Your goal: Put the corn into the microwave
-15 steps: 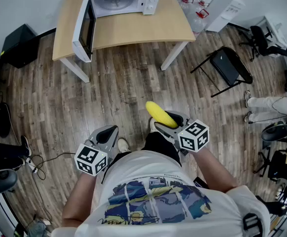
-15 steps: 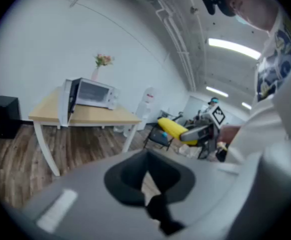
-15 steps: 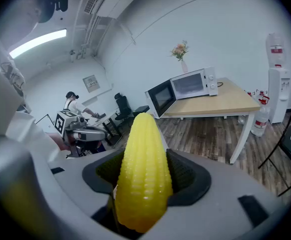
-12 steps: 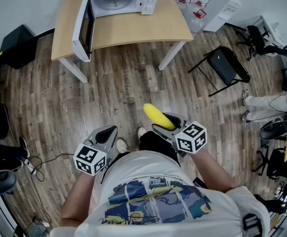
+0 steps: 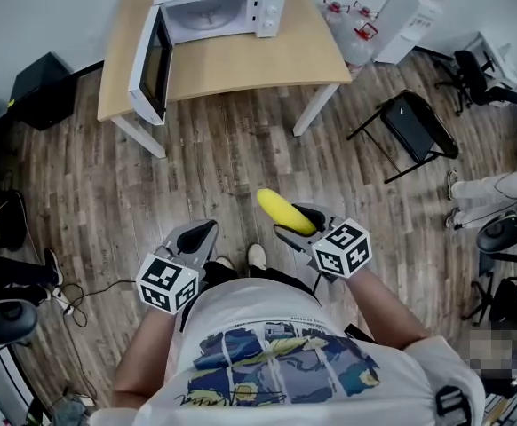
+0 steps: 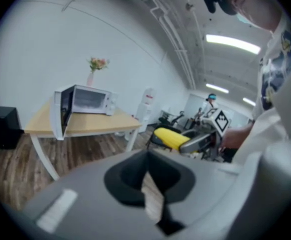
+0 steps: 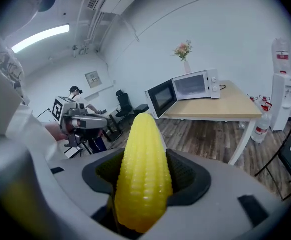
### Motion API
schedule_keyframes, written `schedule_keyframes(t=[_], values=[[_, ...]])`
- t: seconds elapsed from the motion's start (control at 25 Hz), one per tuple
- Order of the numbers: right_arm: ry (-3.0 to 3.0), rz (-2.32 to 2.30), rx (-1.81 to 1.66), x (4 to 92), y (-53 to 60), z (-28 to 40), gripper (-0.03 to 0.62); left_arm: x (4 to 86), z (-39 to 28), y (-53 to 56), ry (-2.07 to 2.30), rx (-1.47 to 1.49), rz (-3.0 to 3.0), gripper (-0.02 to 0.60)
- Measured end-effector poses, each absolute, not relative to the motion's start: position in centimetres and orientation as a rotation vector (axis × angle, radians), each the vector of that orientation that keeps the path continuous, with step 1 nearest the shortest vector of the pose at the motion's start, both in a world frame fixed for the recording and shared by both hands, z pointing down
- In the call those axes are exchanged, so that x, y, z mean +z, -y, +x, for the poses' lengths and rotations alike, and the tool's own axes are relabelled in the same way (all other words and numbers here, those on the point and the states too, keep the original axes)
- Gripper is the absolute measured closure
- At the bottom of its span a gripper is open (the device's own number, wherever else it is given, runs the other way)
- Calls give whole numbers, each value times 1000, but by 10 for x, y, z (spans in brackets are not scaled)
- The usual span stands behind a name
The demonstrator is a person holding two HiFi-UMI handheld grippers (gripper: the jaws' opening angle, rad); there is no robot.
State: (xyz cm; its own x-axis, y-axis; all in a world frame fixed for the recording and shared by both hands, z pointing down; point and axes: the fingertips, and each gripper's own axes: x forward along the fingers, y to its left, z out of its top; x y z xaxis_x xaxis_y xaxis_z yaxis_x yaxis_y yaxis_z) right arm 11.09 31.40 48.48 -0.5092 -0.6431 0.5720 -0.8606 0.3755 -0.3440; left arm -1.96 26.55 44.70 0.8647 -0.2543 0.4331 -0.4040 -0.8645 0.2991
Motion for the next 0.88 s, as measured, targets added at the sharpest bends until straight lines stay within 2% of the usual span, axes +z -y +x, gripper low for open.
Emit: schedule_keyframes(t=[0.36,0.88], values=[[2237,1334,860,505,-258,126,345,448,-12,-226,423,583,2695,572],[2114,1489,740,484,-75,96,345,390,-54,-87,105,531,2865,573]])
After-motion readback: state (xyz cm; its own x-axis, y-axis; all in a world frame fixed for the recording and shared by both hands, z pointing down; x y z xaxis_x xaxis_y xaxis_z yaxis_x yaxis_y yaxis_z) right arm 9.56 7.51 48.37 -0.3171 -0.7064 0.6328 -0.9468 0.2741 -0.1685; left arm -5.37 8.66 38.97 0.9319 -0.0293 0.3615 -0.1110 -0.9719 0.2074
